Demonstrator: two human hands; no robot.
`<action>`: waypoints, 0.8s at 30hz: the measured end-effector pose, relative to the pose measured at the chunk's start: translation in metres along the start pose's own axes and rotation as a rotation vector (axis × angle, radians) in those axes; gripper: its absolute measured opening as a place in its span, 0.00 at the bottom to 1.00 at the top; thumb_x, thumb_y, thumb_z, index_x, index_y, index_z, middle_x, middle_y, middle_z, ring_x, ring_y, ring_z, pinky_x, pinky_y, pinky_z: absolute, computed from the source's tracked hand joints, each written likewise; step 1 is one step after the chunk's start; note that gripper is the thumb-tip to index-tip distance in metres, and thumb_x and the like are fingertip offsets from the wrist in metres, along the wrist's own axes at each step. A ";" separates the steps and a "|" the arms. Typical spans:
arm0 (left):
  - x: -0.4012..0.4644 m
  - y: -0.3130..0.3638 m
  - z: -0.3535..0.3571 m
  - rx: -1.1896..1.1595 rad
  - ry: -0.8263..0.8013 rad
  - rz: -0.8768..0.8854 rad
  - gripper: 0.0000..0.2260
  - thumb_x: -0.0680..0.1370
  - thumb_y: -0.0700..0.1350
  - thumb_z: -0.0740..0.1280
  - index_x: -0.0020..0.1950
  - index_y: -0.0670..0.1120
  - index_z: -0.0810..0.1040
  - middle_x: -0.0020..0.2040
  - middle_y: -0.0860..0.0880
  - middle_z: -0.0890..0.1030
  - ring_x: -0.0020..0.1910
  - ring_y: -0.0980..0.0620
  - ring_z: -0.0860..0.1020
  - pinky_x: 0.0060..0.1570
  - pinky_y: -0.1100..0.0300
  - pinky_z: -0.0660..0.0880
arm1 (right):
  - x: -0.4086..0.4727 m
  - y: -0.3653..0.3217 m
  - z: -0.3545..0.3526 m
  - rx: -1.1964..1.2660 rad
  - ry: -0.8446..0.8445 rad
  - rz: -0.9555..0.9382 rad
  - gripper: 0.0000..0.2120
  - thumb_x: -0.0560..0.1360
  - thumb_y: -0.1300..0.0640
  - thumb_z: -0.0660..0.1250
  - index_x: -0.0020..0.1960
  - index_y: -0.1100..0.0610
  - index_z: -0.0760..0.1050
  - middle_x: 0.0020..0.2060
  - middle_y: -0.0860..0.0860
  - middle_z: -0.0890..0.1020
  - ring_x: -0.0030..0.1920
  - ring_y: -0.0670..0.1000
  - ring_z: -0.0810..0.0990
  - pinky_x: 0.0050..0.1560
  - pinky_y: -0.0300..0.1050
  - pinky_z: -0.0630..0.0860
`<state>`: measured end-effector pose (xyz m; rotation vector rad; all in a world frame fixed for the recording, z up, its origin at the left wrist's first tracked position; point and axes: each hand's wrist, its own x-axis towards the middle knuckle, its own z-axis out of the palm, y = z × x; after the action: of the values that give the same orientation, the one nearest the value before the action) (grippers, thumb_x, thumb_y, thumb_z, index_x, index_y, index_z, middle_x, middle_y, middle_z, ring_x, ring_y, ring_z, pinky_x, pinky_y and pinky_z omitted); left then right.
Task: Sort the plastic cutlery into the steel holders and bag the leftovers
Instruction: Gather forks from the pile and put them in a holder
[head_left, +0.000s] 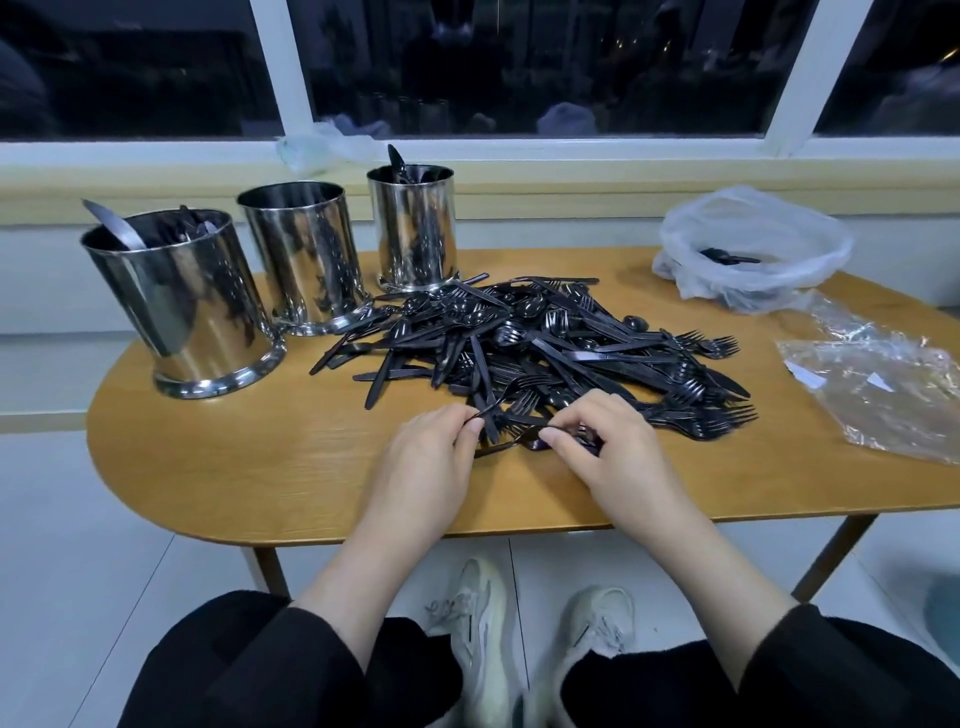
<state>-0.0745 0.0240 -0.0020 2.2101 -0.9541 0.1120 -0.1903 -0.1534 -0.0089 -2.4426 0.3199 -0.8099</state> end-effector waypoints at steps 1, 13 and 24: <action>-0.001 0.000 -0.001 -0.032 -0.021 -0.013 0.11 0.86 0.49 0.59 0.55 0.47 0.80 0.44 0.53 0.80 0.46 0.48 0.77 0.46 0.50 0.71 | 0.002 -0.001 -0.001 0.024 0.013 0.001 0.04 0.77 0.52 0.72 0.44 0.47 0.79 0.40 0.40 0.75 0.46 0.42 0.72 0.50 0.48 0.70; 0.004 -0.003 -0.009 -0.185 -0.039 -0.104 0.11 0.86 0.54 0.59 0.54 0.51 0.78 0.40 0.52 0.80 0.41 0.52 0.77 0.40 0.52 0.73 | 0.006 0.001 -0.002 -0.131 0.104 0.072 0.04 0.78 0.51 0.69 0.49 0.49 0.82 0.43 0.42 0.76 0.48 0.47 0.74 0.54 0.54 0.73; 0.004 -0.005 -0.006 -0.250 -0.008 -0.149 0.11 0.85 0.53 0.60 0.44 0.54 0.74 0.30 0.53 0.73 0.29 0.56 0.70 0.29 0.62 0.64 | 0.008 -0.001 -0.001 -0.370 -0.175 0.094 0.04 0.78 0.50 0.70 0.52 0.48 0.81 0.48 0.42 0.75 0.55 0.49 0.72 0.53 0.47 0.58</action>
<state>-0.0669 0.0280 0.0014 2.0419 -0.7596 -0.0808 -0.1846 -0.1567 -0.0037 -2.7932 0.5545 -0.5273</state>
